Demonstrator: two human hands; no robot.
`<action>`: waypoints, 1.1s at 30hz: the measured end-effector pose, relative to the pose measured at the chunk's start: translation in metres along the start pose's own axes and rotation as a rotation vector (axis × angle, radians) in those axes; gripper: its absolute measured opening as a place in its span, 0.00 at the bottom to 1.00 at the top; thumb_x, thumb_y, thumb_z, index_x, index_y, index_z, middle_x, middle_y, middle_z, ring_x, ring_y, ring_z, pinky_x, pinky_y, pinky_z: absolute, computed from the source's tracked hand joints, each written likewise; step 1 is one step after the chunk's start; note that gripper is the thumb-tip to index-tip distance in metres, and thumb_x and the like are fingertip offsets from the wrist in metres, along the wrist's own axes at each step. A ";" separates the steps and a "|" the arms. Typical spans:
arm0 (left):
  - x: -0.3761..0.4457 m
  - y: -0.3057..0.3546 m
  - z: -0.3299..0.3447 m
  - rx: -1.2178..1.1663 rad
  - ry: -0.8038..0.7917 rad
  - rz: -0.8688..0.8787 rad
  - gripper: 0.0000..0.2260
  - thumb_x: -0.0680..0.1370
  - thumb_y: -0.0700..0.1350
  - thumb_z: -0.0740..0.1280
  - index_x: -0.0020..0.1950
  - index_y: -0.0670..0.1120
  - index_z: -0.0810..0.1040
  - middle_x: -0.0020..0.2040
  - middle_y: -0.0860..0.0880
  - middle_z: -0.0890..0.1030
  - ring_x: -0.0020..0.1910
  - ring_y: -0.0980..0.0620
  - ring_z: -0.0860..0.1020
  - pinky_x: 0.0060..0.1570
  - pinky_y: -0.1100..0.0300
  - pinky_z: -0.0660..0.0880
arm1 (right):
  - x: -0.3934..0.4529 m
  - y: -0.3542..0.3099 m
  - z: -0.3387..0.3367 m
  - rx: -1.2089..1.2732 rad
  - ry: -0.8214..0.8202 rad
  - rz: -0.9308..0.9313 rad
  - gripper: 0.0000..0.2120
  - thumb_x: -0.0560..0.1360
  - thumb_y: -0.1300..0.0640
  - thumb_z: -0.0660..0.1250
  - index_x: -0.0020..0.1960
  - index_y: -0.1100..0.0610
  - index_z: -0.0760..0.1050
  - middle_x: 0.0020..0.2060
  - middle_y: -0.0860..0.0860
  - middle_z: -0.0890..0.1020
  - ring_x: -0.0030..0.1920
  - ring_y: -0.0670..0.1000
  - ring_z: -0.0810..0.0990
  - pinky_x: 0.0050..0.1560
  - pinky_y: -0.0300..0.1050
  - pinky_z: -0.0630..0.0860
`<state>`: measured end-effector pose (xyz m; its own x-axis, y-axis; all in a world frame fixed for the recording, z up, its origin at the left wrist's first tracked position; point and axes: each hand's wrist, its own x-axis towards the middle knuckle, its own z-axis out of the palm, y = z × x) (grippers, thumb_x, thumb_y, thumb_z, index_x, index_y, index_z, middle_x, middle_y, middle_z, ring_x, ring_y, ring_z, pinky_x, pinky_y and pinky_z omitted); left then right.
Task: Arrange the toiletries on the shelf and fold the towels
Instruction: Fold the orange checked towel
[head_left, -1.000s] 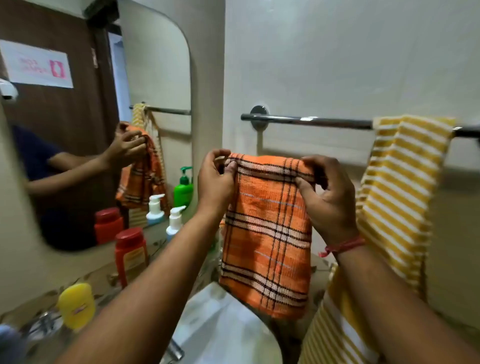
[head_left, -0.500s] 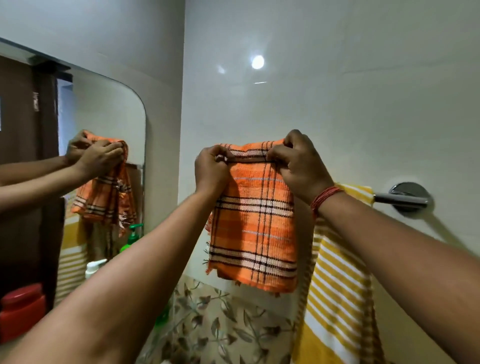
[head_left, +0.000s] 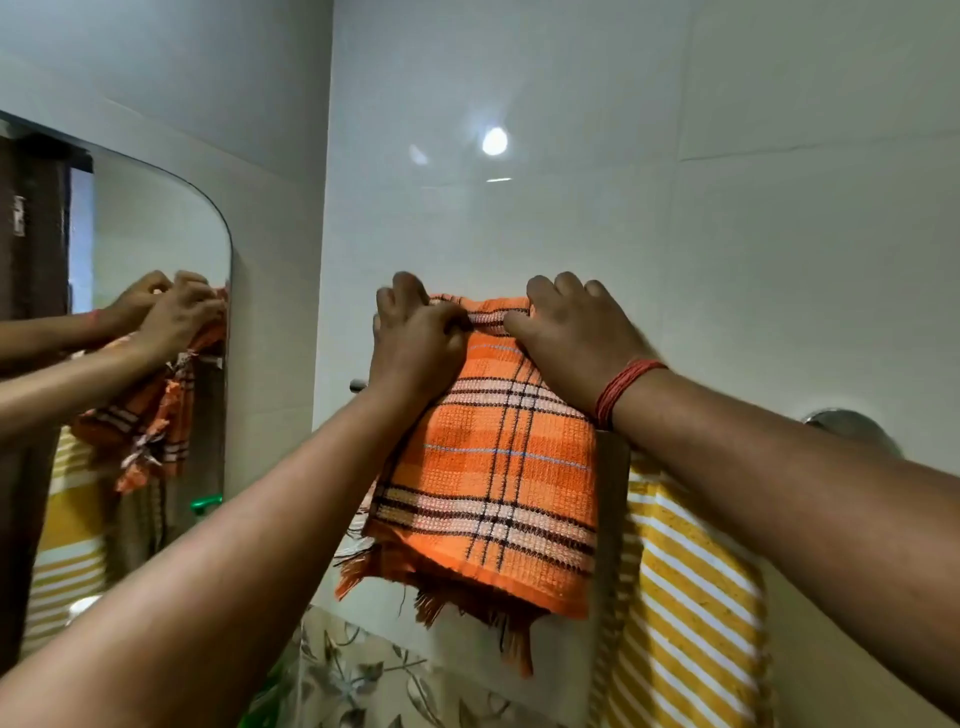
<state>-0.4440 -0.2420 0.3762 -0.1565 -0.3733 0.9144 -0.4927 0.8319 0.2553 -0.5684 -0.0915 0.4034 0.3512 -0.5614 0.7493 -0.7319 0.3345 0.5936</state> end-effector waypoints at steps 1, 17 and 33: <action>-0.001 0.003 -0.001 0.076 0.014 0.055 0.11 0.79 0.49 0.64 0.53 0.50 0.85 0.54 0.42 0.72 0.56 0.39 0.70 0.57 0.46 0.69 | -0.001 0.001 0.001 0.010 -0.027 -0.005 0.09 0.75 0.61 0.61 0.53 0.55 0.77 0.47 0.58 0.76 0.45 0.61 0.75 0.40 0.52 0.69; -0.006 -0.004 -0.022 0.118 -0.841 0.004 0.28 0.72 0.57 0.51 0.64 0.46 0.78 0.64 0.40 0.80 0.60 0.40 0.78 0.62 0.45 0.74 | 0.029 -0.053 -0.020 0.471 -0.845 0.024 0.41 0.71 0.34 0.68 0.72 0.57 0.58 0.63 0.58 0.77 0.60 0.59 0.77 0.50 0.46 0.70; -0.034 -0.034 -0.008 -0.037 -0.341 -0.005 0.21 0.85 0.55 0.49 0.43 0.50 0.76 0.48 0.44 0.84 0.46 0.44 0.77 0.44 0.52 0.70 | 0.034 -0.042 0.012 0.801 -0.906 0.160 0.30 0.71 0.31 0.65 0.64 0.49 0.74 0.58 0.48 0.81 0.56 0.50 0.80 0.62 0.50 0.74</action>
<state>-0.4147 -0.2545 0.3385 -0.4346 -0.4885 0.7567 -0.4639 0.8415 0.2768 -0.5329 -0.1338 0.4002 -0.0761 -0.9884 0.1316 -0.9949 0.0665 -0.0758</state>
